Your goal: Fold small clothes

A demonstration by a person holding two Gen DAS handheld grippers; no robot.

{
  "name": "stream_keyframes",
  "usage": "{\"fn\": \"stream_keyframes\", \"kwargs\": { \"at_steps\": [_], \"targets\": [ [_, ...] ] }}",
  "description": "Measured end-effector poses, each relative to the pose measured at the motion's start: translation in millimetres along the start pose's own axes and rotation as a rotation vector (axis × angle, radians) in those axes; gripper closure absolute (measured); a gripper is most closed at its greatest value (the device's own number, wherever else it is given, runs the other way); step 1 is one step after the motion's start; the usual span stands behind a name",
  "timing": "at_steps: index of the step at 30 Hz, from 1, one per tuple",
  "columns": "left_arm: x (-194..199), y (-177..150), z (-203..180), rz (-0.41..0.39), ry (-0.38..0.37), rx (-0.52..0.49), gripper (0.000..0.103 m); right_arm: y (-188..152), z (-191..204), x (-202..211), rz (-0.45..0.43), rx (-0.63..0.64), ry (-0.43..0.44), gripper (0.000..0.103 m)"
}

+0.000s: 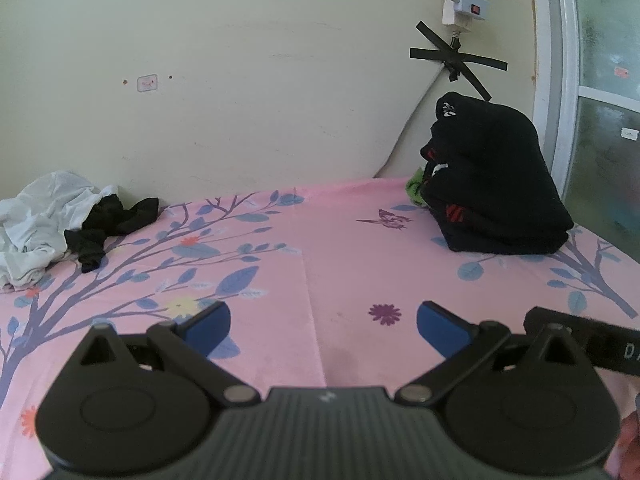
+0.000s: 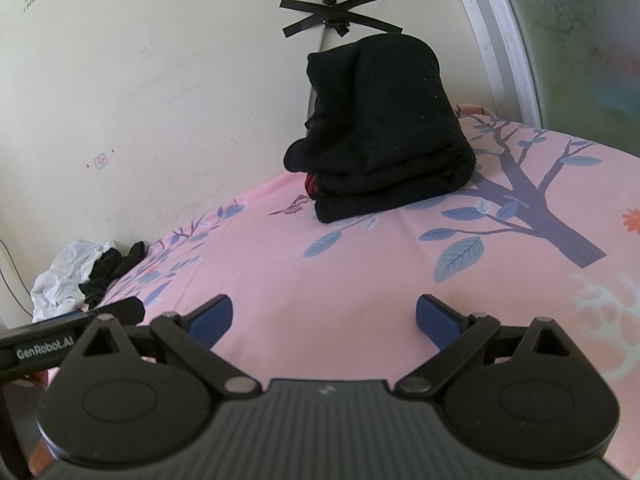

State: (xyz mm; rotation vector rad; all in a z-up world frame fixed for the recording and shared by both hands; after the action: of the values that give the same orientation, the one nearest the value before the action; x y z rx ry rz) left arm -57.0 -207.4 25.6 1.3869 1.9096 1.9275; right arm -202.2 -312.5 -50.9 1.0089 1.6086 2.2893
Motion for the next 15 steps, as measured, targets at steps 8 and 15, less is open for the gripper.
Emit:
{"fn": "stream_keyframes", "kwargs": {
  "at_steps": [8,15],
  "targets": [
    [-1.1,0.6,1.4,0.007,0.003,0.006,0.000,-0.1,0.2,0.3,0.000,0.000,-0.001,0.012],
    [0.8,0.2,0.1,0.000,-0.018,-0.004,0.000,-0.3,0.5,0.8,0.000,-0.001,-0.002,0.012]
  ]
}}
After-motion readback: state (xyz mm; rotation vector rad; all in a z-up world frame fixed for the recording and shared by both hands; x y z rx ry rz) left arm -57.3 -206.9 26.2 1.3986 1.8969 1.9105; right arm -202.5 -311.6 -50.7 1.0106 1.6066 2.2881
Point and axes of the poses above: each gripper's, at about its wrist camera, not at the fingertips, and x roughly against the way its jaws point, z to its left, y to its top, the point moved 5 cm from there along -x, roughly the way its jaws point, and after that the axes turned 14 degrees about x, right-handed, at the moved point
